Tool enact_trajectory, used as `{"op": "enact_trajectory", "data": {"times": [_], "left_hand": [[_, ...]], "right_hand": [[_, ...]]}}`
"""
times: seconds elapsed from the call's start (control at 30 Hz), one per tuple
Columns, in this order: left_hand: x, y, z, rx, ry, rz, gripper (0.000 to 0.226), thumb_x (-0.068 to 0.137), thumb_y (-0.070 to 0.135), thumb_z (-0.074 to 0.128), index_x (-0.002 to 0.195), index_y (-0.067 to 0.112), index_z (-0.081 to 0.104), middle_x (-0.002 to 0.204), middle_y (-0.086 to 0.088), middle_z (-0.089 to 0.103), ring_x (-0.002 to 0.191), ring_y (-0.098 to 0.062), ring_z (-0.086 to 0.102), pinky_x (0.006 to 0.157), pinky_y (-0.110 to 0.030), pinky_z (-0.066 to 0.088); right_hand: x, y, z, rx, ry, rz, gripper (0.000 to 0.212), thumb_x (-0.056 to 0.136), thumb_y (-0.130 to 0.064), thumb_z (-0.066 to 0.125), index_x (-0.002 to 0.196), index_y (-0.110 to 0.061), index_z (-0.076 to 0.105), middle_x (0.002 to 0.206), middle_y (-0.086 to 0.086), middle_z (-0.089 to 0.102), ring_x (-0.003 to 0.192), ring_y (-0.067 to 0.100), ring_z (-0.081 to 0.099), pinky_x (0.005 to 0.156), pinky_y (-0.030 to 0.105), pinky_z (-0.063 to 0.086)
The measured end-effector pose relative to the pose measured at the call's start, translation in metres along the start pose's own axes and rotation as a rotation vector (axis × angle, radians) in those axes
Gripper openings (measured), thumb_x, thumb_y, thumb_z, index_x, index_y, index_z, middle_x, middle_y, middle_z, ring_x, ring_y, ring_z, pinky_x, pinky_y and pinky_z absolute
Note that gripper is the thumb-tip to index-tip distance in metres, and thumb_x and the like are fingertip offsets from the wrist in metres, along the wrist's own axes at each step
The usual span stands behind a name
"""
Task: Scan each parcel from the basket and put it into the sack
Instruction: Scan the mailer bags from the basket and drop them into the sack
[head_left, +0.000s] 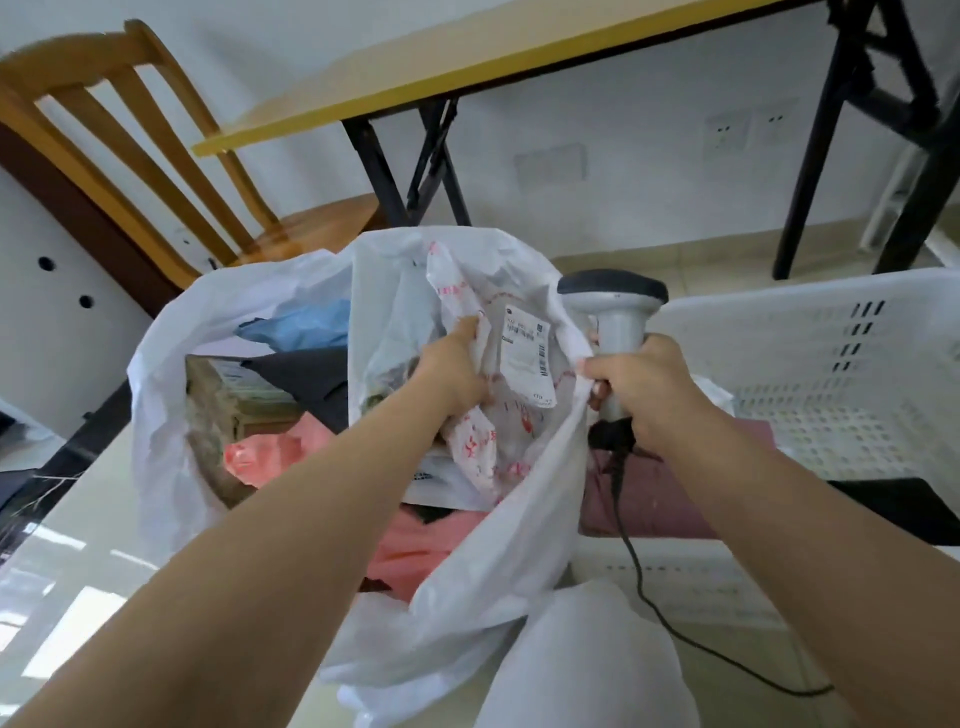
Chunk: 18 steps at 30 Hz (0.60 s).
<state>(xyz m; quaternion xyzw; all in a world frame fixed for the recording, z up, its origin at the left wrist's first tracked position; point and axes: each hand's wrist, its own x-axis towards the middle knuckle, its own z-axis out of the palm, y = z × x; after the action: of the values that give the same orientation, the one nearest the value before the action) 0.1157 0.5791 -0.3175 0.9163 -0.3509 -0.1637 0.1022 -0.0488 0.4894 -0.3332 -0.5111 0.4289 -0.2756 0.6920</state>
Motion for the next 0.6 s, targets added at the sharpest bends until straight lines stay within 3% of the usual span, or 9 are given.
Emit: {"op": "enact_trajectory", "data": {"times": [0.13, 0.27, 0.4, 0.5, 0.6], "left_hand": [[0.003, 0.007, 0.041, 0.05, 0.025, 0.033, 0.091, 0.088, 0.024, 0.068, 0.156, 0.027, 0.009, 0.145, -0.016, 0.044, 0.13, -0.036, 0.047, 0.105, -0.037, 0.038], [0.008, 0.01, 0.032, 0.003, -0.033, 0.006, 0.092, 0.088, 0.031, 0.068, 0.157, 0.025, 0.007, 0.156, -0.017, 0.025, 0.141, -0.038, 0.031, 0.116, -0.039, 0.028], [-0.004, 0.03, 0.014, 0.058, 0.224, 0.032, 0.056, 0.094, 0.037, 0.058, 0.142, 0.013, 0.039, 0.158, -0.022, 0.003, 0.141, -0.044, 0.021, 0.116, -0.046, 0.023], [-0.01, 0.06, 0.004, 0.056, 0.362, 0.15, 0.051, 0.096, 0.03, 0.053, 0.142, 0.011, 0.043, 0.159, -0.019, 0.011, 0.145, -0.037, 0.014, 0.116, -0.044, 0.019], [-0.012, 0.105, 0.009, -0.043, 0.389, 0.343, 0.045, 0.095, 0.022, 0.054, 0.138, 0.011, 0.049, 0.148, -0.016, 0.034, 0.139, -0.032, 0.028, 0.113, -0.037, 0.025]], "right_hand": [[-0.002, 0.005, -0.002, 0.014, -0.023, 0.02, 0.03, 0.08, 0.006, 0.071, 0.107, 0.01, 0.06, 0.063, 0.013, 0.051, 0.046, 0.016, 0.046, 0.048, 0.03, 0.045], [0.0, 0.008, -0.025, 0.003, 0.019, 0.034, 0.03, 0.08, 0.002, 0.074, 0.106, 0.008, 0.061, 0.061, 0.011, 0.052, 0.045, 0.016, 0.046, 0.049, 0.03, 0.047], [0.0, 0.012, -0.052, -0.045, 0.015, 0.058, 0.029, 0.078, -0.007, 0.08, 0.098, 0.005, 0.063, 0.065, 0.012, 0.056, 0.046, 0.017, 0.049, 0.058, 0.038, 0.053], [-0.001, 0.014, -0.078, -0.011, 0.012, 0.066, 0.025, 0.08, -0.007, 0.078, 0.094, 0.003, 0.059, 0.072, 0.013, 0.063, 0.044, 0.014, 0.047, 0.047, 0.028, 0.047], [-0.001, 0.013, -0.111, 0.052, -0.002, 0.065, 0.022, 0.084, -0.005, 0.073, 0.096, 0.006, 0.058, 0.081, 0.017, 0.066, 0.043, 0.012, 0.046, 0.041, 0.023, 0.045]]}}
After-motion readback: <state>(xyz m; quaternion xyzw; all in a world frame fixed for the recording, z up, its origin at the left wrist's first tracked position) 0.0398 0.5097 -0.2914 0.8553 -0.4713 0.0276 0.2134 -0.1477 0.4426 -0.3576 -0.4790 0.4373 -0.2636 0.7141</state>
